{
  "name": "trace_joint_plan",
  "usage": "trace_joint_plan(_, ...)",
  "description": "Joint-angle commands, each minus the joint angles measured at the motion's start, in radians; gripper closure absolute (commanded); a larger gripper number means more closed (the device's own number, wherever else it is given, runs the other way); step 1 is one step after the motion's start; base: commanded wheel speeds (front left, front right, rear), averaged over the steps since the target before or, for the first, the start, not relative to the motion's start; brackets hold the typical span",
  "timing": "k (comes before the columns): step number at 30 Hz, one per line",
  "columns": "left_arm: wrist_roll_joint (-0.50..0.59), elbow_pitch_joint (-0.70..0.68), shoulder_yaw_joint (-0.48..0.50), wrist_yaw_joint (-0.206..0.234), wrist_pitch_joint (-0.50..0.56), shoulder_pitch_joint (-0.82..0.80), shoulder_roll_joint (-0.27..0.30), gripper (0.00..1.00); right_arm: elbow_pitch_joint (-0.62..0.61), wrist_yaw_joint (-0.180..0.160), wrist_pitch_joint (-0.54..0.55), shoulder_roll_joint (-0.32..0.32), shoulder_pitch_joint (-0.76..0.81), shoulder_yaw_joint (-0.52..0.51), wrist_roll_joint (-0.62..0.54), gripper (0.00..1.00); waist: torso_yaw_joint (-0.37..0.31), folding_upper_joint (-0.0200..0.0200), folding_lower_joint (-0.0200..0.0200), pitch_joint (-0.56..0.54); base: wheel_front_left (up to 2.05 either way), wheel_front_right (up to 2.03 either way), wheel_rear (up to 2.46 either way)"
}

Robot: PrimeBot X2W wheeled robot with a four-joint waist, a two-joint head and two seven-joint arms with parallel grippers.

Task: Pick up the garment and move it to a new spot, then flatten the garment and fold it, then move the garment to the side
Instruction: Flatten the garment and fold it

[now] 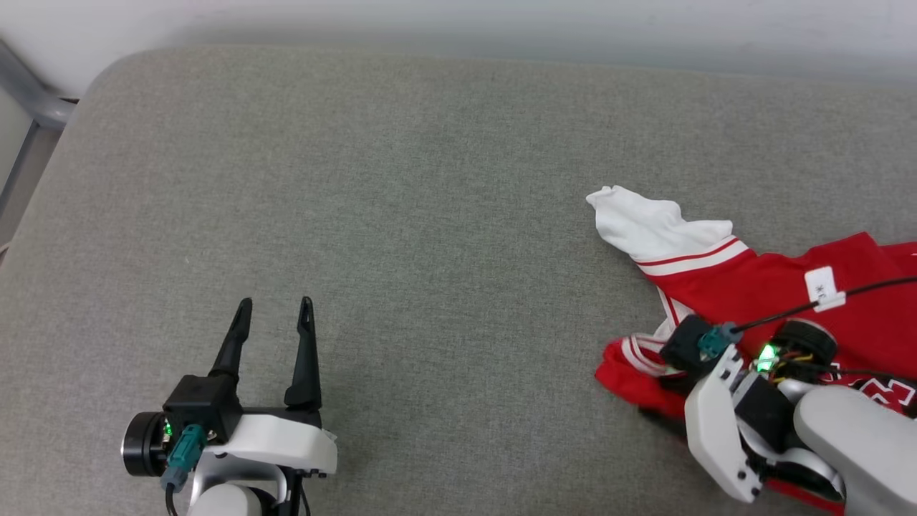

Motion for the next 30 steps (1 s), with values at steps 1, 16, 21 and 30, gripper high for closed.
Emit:
trace_joint_plan(1, 0.004, 0.003, 0.007, 0.006, -0.003, 0.007, -0.001, 0.0, 0.028, -0.006, -0.052, 0.013, -0.03, -0.009, 0.011, 1.0, -0.011, 0.0, 0.0, -0.015, 0.0, 0.0, 0.0)
trace_joint_plan(16, 0.006, -0.002, 0.006, 0.003, -0.003, 0.04, 0.0, 0.0, -0.179, -0.004, -0.302, 0.076, -0.16, -0.248, 0.118, 1.0, -0.042, 0.0, 0.0, -0.092, 0.0, 0.0, 0.0)
trace_joint_plan(21, 0.0, -0.004, 0.004, 0.006, -0.003, 0.039, 0.0, 0.0, -0.216, -0.004, -0.298, 0.129, -0.184, -0.266, 0.121, 1.0, -0.017, 0.0, 0.0, -0.085, 0.0, 0.0, 0.0)
trace_joint_plan(30, -0.012, -0.01, -0.003, 0.016, -0.003, 0.019, -0.001, 0.0, -0.157, -0.004, -0.31, 0.295, -0.258, -0.231, 0.158, 1.0, 0.042, 0.0, 0.0, -0.037, 0.0, 0.0, 0.0)
